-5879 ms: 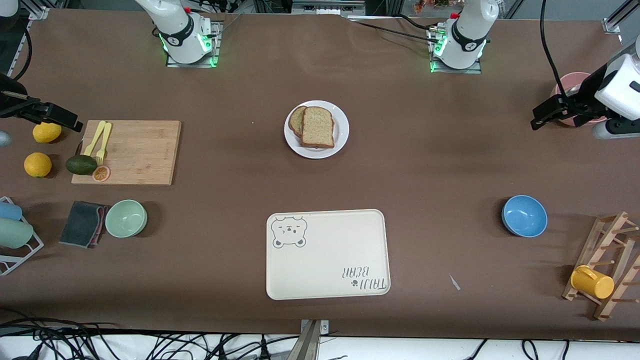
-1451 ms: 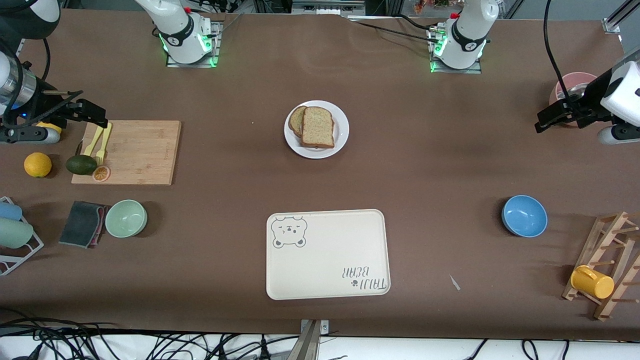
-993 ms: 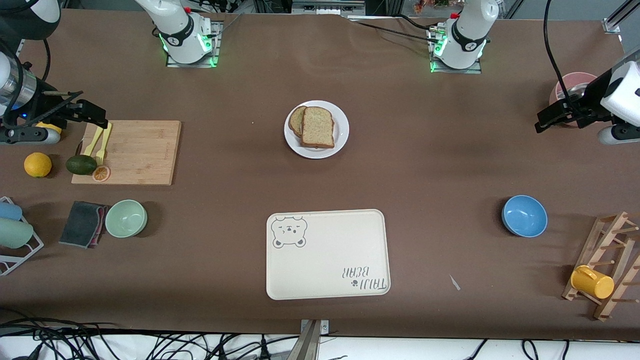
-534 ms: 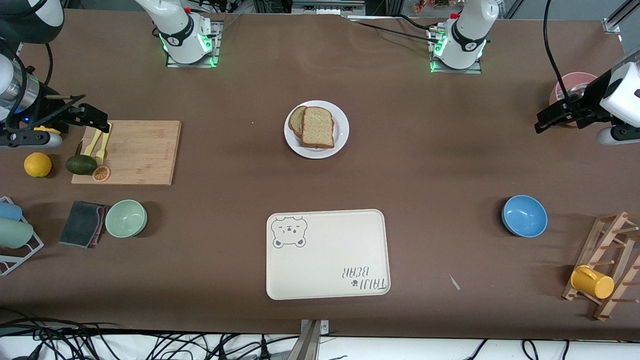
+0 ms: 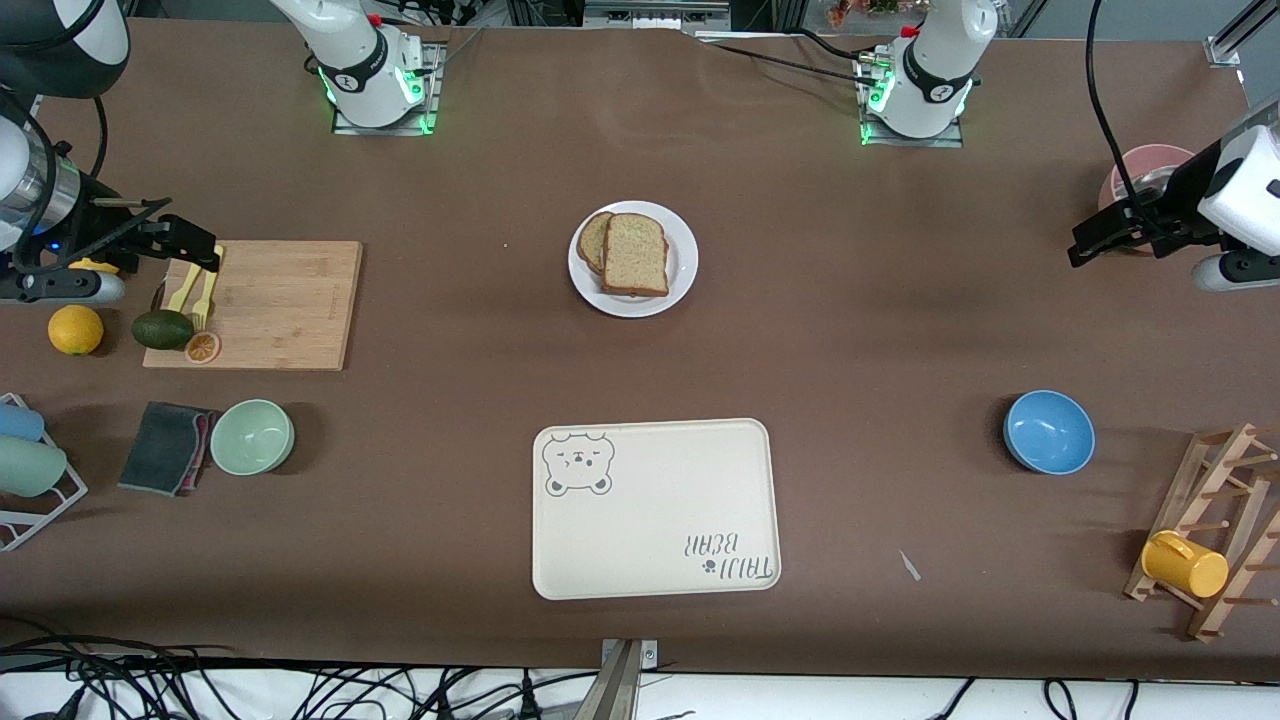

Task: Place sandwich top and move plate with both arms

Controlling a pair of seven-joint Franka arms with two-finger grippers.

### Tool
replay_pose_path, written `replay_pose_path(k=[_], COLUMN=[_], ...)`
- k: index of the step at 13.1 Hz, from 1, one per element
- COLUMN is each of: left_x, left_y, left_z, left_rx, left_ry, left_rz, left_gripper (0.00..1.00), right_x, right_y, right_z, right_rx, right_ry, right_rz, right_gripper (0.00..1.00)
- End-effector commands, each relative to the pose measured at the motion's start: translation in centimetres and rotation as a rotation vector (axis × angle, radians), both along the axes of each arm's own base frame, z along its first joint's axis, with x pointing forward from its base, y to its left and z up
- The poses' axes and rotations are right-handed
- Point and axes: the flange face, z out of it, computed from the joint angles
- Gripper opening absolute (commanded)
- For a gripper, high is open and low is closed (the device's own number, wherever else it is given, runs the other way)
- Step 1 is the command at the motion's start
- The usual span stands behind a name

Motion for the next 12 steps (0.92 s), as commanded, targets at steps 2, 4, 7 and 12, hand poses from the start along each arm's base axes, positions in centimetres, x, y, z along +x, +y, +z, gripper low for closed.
replay_pose_path(k=[2,4,7,12], left_x=[-0.1,0.1,1.3,3.2], left_y=[-1.0,-1.1,-1.1,-1.5], left_z=[0.2,-0.2,-2.3,-5.4], left_rx=[-0.014,-0.006,-0.009,-0.080], left_ry=[0.018,0.031,0.066,0.082], left_rz=[0.052,0.137,0.152,0.123], left_gripper=[1.00,1.00,1.00,1.00], right_x=[-0.4,-0.5,-0.4,-0.4], right_y=[0.0,0.0,-1.2,-1.0], right_z=[0.5,0.5,0.7,0.8], right_rx=[-0.002,-0.002,-0.001,-0.001], right_ry=[-0.001,0.001,-0.005,-0.007], right_rz=[0.001,0.000,-0.009,-0.020], right_gripper=[1.00,1.00,1.00,1.00])
